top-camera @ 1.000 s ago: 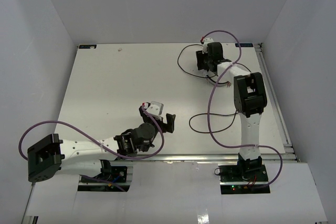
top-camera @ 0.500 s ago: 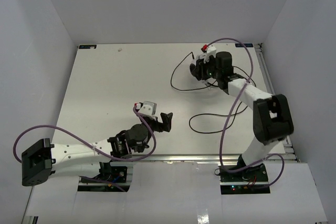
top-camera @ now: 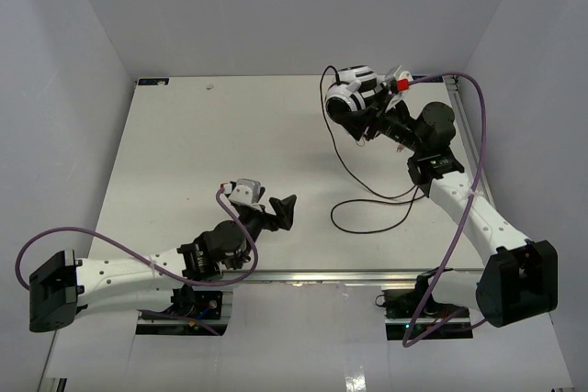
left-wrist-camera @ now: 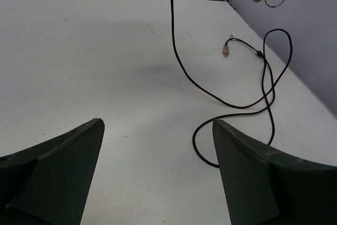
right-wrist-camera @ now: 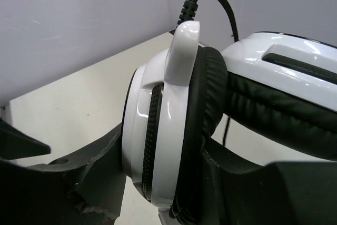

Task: Wrap the headphones

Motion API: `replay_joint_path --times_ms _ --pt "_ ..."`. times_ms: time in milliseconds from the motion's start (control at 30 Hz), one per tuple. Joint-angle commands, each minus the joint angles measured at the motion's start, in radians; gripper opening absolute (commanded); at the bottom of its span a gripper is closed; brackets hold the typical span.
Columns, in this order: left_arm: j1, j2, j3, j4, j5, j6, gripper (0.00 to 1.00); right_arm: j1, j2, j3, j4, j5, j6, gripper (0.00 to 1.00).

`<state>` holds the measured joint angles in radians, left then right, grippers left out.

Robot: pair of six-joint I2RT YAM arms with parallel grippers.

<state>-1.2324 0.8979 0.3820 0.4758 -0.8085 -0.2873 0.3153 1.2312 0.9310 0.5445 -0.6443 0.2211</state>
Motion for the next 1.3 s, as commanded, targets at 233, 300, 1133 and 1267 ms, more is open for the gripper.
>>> replay_joint_path --times_ms 233,300,1133,1267 --pt "0.004 -0.031 0.083 -0.158 -0.011 -0.098 0.93 0.011 -0.062 0.072 -0.281 -0.201 -0.249 0.08" --pt "0.004 -0.07 0.208 -0.254 0.036 -0.124 0.91 0.031 -0.09 0.028 -0.41 -0.17 -0.354 0.08" --pt "0.072 0.68 1.6 -1.52 0.339 0.114 0.98 0.591 -0.516 -0.293 -0.574 0.171 -0.83 0.08" --pt "0.091 0.721 1.589 -1.526 0.361 0.125 0.98 0.664 -0.521 -0.295 -0.583 0.246 -0.841 0.08"
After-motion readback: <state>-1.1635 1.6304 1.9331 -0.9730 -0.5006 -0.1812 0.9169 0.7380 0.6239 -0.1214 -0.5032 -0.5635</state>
